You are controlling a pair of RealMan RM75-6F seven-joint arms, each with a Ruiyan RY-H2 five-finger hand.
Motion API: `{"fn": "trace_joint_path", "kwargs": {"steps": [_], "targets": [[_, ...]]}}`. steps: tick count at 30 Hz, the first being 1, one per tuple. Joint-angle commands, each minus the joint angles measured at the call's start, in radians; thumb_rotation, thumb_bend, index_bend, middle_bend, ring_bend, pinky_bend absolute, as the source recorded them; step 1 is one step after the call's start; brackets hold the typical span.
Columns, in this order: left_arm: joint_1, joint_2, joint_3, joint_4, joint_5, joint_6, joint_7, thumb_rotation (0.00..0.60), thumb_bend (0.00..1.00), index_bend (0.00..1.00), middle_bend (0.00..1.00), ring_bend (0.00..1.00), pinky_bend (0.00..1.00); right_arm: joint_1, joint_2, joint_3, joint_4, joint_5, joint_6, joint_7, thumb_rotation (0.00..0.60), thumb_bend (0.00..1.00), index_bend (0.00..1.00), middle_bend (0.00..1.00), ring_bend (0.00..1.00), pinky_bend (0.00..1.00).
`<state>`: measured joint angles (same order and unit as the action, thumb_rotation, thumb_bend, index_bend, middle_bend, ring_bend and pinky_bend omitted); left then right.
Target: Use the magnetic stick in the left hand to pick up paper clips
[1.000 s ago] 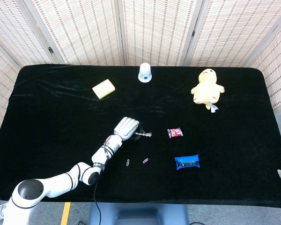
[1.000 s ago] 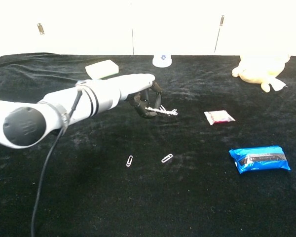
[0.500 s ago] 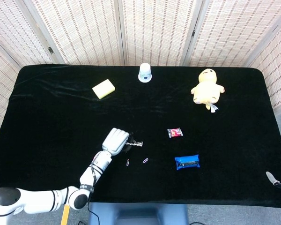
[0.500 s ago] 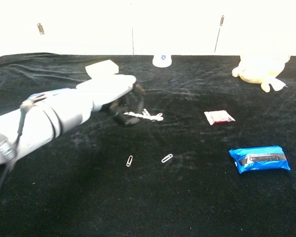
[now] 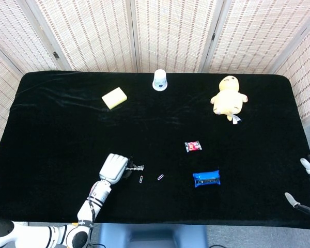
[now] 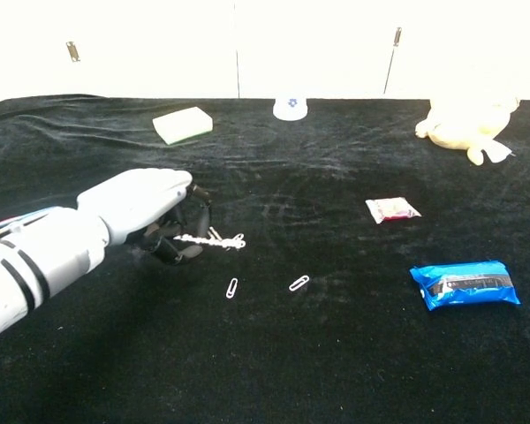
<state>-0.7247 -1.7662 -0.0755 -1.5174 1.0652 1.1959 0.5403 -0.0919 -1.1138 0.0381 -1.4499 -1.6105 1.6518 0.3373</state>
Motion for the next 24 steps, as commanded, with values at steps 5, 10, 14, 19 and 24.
{"fn": "trace_joint_path", "kwargs": {"steps": [5, 10, 14, 19, 24], "targets": [[0.052, -0.006, 0.027, 0.0, 0.024, 0.03, -0.004, 0.6, 0.46, 0.75, 1.0, 1.0, 1.0, 0.007, -0.005, -0.011, -0.001, -0.016, 0.002, -0.026, 0.6, 0.24, 0.0, 0.0, 0.04, 0.0], [0.082, -0.011, 0.034, -0.003, 0.051, 0.048, -0.014, 0.6, 0.46, 0.75, 1.0, 1.0, 1.0, 0.008, 0.003, -0.023, -0.009, -0.023, -0.004, -0.045, 0.6, 0.23, 0.0, 0.0, 0.04, 0.0], [0.098, -0.007, 0.035, -0.012, 0.07, 0.048, -0.03, 0.6, 0.46, 0.75, 1.0, 1.0, 1.0, -0.004, 0.034, -0.047, -0.015, -0.052, 0.016, -0.007, 0.6, 0.23, 0.0, 0.0, 0.04, 0.0], [0.11, -0.001, 0.026, -0.003, 0.086, 0.035, -0.061, 0.6, 0.46, 0.75, 1.0, 1.0, 1.0, -0.027, 0.079, -0.084, -0.01, -0.083, 0.044, 0.078, 0.6, 0.24, 0.0, 0.0, 0.04, 0.0], [0.121, -0.004, 0.024, 0.019, 0.089, 0.012, -0.079, 0.6, 0.46, 0.75, 1.0, 1.0, 1.0, -0.042, 0.102, -0.107, 0.025, -0.126, 0.099, 0.173, 0.6, 0.24, 0.0, 0.0, 0.04, 0.0]]}}
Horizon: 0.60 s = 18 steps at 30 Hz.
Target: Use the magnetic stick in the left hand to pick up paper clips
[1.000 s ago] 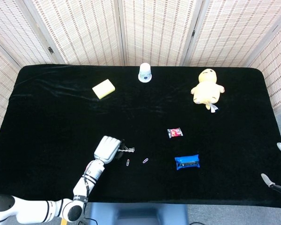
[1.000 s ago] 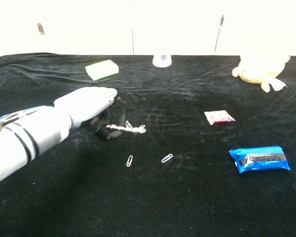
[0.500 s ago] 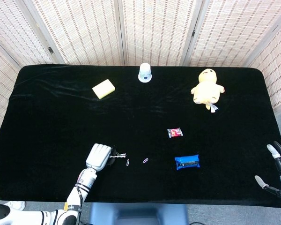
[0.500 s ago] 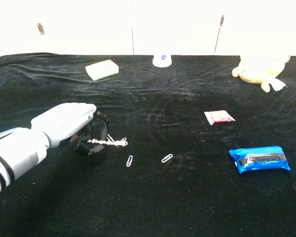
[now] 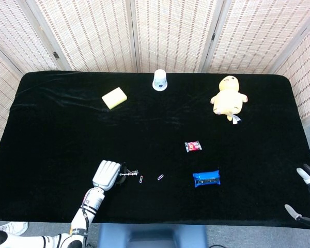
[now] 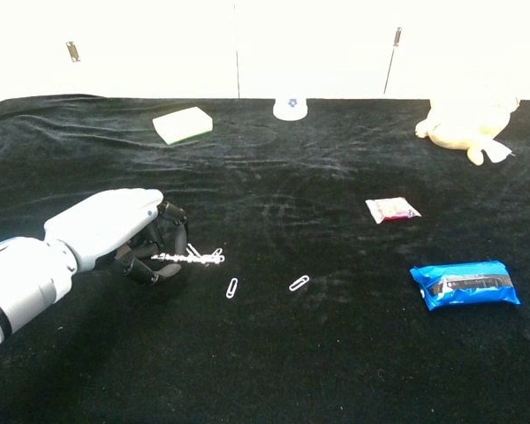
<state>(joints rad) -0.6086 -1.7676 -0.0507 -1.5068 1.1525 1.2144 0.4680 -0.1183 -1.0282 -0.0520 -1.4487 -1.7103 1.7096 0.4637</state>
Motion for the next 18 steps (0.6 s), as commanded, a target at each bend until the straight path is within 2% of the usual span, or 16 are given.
{"fn": "trace_joint_path", "kwargs": {"steps": [1, 18], "targets": [[0.007, -0.005, -0.001, 0.014, 0.002, -0.013, -0.011, 0.6, 0.46, 0.75, 1.0, 1.0, 1.0, -0.019, 0.012, -0.016, 0.029, -0.027, 0.053, 0.048, 0.6, 0.24, 0.0, 0.0, 0.04, 0.0], [0.026, -0.048, -0.002, 0.039, 0.026, -0.044, 0.016, 0.6, 0.46, 0.75, 1.0, 1.0, 1.0, -0.04, -0.008, -0.017, 0.074, -0.049, 0.137, 0.1, 0.6, 0.24, 0.0, 0.0, 0.04, 0.0]]}}
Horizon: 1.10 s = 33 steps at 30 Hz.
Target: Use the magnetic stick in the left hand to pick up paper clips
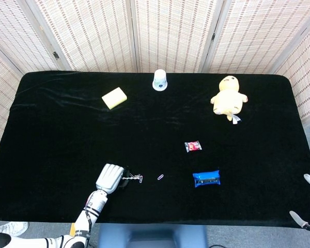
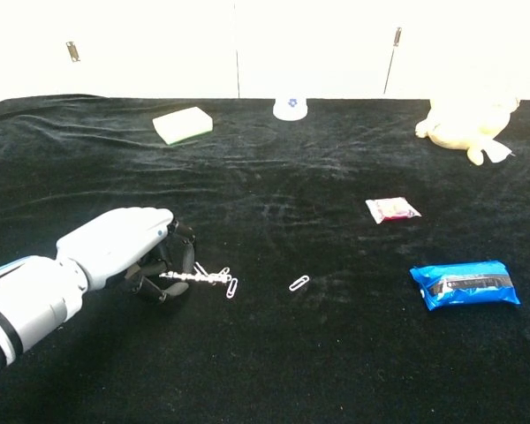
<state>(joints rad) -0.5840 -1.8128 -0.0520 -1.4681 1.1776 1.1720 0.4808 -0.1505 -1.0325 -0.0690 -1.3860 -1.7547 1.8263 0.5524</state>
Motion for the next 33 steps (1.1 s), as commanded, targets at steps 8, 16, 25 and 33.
{"fn": "trace_joint_path", "kwargs": {"steps": [8, 16, 25, 33], "targets": [[0.004, -0.025, -0.003, 0.013, 0.005, -0.023, 0.016, 0.6, 0.46, 0.75, 1.0, 1.0, 1.0, -0.023, -0.019, 0.006, 0.038, 0.001, 0.064, 0.039, 0.6, 0.24, 0.0, 0.0, 0.04, 0.0], [0.006, -0.005, -0.028, -0.015, 0.019, -0.011, 0.027, 0.6, 0.46, 0.75, 1.0, 1.0, 1.0, -0.024, -0.022, 0.015, 0.043, 0.015, 0.071, 0.061, 0.6, 0.24, 0.0, 0.0, 0.04, 0.0], [-0.001, 0.095, -0.094, -0.086, 0.001, 0.001, 0.04, 0.6, 0.46, 0.75, 1.0, 1.0, 1.0, -0.016, -0.022, 0.032, 0.037, 0.056, 0.046, 0.086, 0.6, 0.24, 0.0, 0.0, 0.04, 0.0], [-0.078, 0.166, -0.205, -0.039, -0.071, -0.107, -0.008, 0.6, 0.46, 0.75, 1.0, 1.0, 1.0, 0.008, -0.015, 0.04, 0.008, 0.083, -0.018, 0.064, 0.6, 0.24, 0.0, 0.0, 0.04, 0.0]]}}
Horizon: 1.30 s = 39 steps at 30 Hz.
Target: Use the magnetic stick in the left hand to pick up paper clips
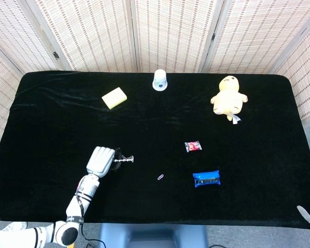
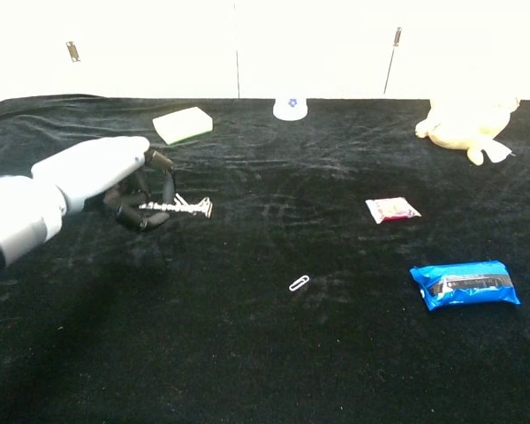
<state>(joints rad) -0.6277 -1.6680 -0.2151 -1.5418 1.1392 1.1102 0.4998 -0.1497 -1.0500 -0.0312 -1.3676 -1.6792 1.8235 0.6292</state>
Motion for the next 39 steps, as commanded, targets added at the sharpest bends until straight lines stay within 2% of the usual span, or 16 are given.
{"fn": "trace_joint_path", "kwargs": {"steps": [1, 7, 13, 23, 25, 29, 33, 39], "targets": [[-0.044, 0.025, -0.052, 0.052, -0.039, -0.058, -0.037, 0.6, 0.46, 0.75, 1.0, 1.0, 1.0, 0.009, 0.003, 0.002, -0.014, 0.008, -0.021, -0.017, 0.6, 0.24, 0.0, 0.0, 0.04, 0.0], [-0.062, 0.062, -0.086, 0.165, -0.093, -0.126, -0.132, 0.6, 0.46, 0.75, 1.0, 1.0, 1.0, 0.023, 0.011, 0.01, -0.032, 0.032, -0.06, -0.027, 0.6, 0.24, 0.0, 0.0, 0.04, 0.0], [-0.079, 0.058, -0.086, 0.266, -0.101, -0.174, -0.212, 0.6, 0.46, 0.75, 1.0, 1.0, 1.0, 0.036, 0.016, 0.015, -0.047, 0.047, -0.095, -0.038, 0.6, 0.23, 0.0, 0.0, 0.04, 0.0], [-0.098, 0.039, -0.069, 0.316, -0.086, -0.184, -0.252, 0.6, 0.45, 0.74, 1.0, 1.0, 1.0, 0.048, 0.022, 0.018, -0.06, 0.062, -0.131, -0.046, 0.6, 0.24, 0.0, 0.0, 0.04, 0.0], [-0.099, 0.043, -0.067, 0.314, -0.096, -0.191, -0.25, 0.6, 0.39, 0.63, 1.0, 1.0, 1.0, 0.048, 0.022, 0.019, -0.06, 0.063, -0.132, -0.045, 0.6, 0.24, 0.0, 0.0, 0.04, 0.0], [-0.097, 0.049, -0.07, 0.308, -0.108, -0.175, -0.246, 0.6, 0.22, 0.32, 1.0, 1.0, 1.0, 0.047, 0.022, 0.02, -0.062, 0.066, -0.134, -0.049, 0.6, 0.24, 0.0, 0.0, 0.04, 0.0], [-0.094, 0.062, -0.069, 0.287, -0.11, -0.164, -0.246, 0.6, 0.17, 0.19, 1.0, 1.0, 1.0, 0.048, 0.021, 0.02, -0.066, 0.066, -0.137, -0.057, 0.6, 0.23, 0.0, 0.0, 0.04, 0.0], [-0.069, 0.12, -0.06, 0.207, -0.069, -0.118, -0.269, 0.6, 0.14, 0.13, 1.0, 1.0, 0.99, 0.051, 0.021, 0.019, -0.068, 0.062, -0.144, -0.065, 0.6, 0.24, 0.0, 0.0, 0.04, 0.0]]}}
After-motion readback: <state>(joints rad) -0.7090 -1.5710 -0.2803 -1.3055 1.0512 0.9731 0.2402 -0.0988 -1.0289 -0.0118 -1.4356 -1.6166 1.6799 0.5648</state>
